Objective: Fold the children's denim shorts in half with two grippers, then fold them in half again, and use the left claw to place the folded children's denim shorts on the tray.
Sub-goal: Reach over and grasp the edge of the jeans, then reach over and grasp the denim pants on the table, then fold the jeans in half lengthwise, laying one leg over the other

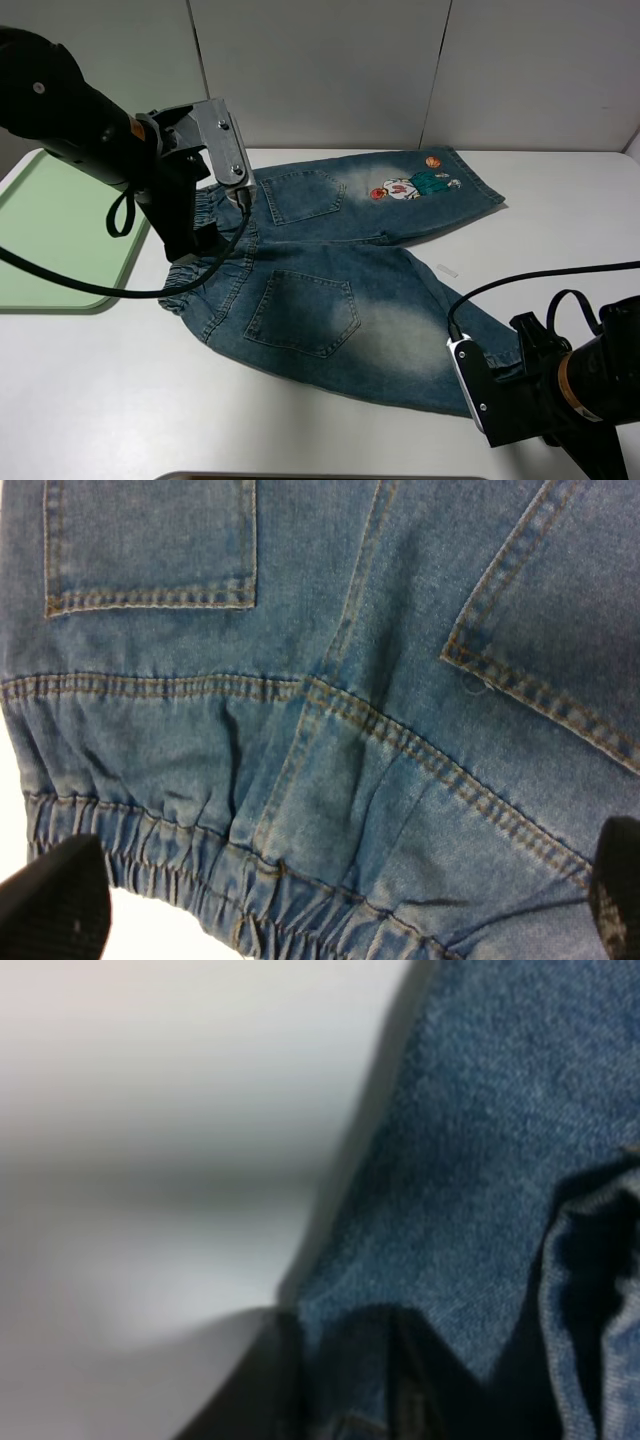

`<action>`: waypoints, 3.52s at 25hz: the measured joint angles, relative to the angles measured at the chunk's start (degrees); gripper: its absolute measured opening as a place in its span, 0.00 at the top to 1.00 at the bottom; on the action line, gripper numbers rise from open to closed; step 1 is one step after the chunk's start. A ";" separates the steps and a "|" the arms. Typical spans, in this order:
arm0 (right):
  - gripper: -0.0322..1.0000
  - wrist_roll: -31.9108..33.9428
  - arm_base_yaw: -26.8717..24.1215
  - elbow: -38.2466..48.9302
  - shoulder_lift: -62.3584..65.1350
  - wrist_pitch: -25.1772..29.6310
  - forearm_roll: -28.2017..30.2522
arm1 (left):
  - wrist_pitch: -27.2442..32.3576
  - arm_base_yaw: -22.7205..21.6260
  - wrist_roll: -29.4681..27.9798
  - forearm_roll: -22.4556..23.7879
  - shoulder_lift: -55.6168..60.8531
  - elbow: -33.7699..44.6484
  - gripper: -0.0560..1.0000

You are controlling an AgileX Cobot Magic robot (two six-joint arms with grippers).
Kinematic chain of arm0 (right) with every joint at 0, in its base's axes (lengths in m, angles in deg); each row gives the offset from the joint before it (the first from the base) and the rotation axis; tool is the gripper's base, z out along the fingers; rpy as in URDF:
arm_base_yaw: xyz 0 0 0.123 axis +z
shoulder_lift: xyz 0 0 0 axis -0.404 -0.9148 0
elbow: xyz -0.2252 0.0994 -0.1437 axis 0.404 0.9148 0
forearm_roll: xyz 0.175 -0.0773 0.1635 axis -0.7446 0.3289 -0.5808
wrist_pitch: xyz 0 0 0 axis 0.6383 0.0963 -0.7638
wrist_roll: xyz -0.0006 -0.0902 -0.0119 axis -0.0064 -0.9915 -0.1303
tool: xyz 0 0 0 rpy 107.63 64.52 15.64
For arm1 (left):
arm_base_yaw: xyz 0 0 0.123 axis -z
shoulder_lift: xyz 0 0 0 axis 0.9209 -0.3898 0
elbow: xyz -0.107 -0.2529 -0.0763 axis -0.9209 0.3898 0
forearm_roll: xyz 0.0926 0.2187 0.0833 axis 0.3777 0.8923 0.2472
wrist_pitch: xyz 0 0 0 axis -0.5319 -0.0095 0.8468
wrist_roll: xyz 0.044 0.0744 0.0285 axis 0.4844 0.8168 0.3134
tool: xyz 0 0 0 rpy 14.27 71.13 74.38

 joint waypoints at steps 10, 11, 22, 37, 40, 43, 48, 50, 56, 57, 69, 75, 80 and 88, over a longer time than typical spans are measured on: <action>0.99 5.02 0.00 0.00 0.00 2.86 5.55 | 0.06 0.00 0.05 0.00 0.00 0.00 0.05; 0.99 5.37 0.00 0.00 0.00 3.00 5.69 | 0.37 0.00 0.05 0.00 0.00 0.00 0.05; 0.99 6.00 0.00 0.00 0.00 3.25 6.07 | 7.29 0.00 16.91 0.00 -4.37 3.68 0.05; 0.99 6.07 0.00 0.00 0.00 2.66 5.73 | 6.71 0.00 28.85 1.45 -12.05 5.17 0.06; 0.99 6.25 0.00 0.05 0.00 1.56 5.73 | 5.94 0.00 28.91 1.52 -12.34 5.23 0.07; 0.99 6.32 0.00 0.05 0.00 1.38 5.73 | 4.87 0.00 29.47 1.52 -13.64 5.23 0.07; 0.99 7.09 0.00 0.05 0.00 1.39 5.68 | 2.40 0.00 30.03 1.52 -17.89 5.16 0.09; 0.99 7.21 0.00 0.05 0.00 1.39 5.68 | 1.50 0.00 30.15 1.52 -17.93 5.16 0.11; 0.99 7.26 0.00 0.05 0.00 0.58 5.68 | 0.53 0.00 30.19 1.46 -18.29 5.05 0.31; 0.99 7.26 0.00 0.05 0.00 0.58 5.68 | 0.06 0.00 29.98 1.46 -18.43 5.05 0.39; 0.99 7.26 0.00 0.05 0.00 0.85 5.88 | 2.20 0.00 21.25 1.25 -18.61 4.81 0.93; 0.99 7.34 0.00 -0.78 1.47 5.01 6.90 | 7.38 0.00 15.67 0.97 -16.10 4.81 0.93; 0.99 11.22 0.00 -3.27 7.20 9.37 6.96 | 13.43 0.00 14.22 1.08 -10.62 3.92 0.93; 0.99 15.90 0.00 -10.19 21.90 14.02 7.28 | 18.13 0.00 13.66 1.08 0.34 -0.52 0.93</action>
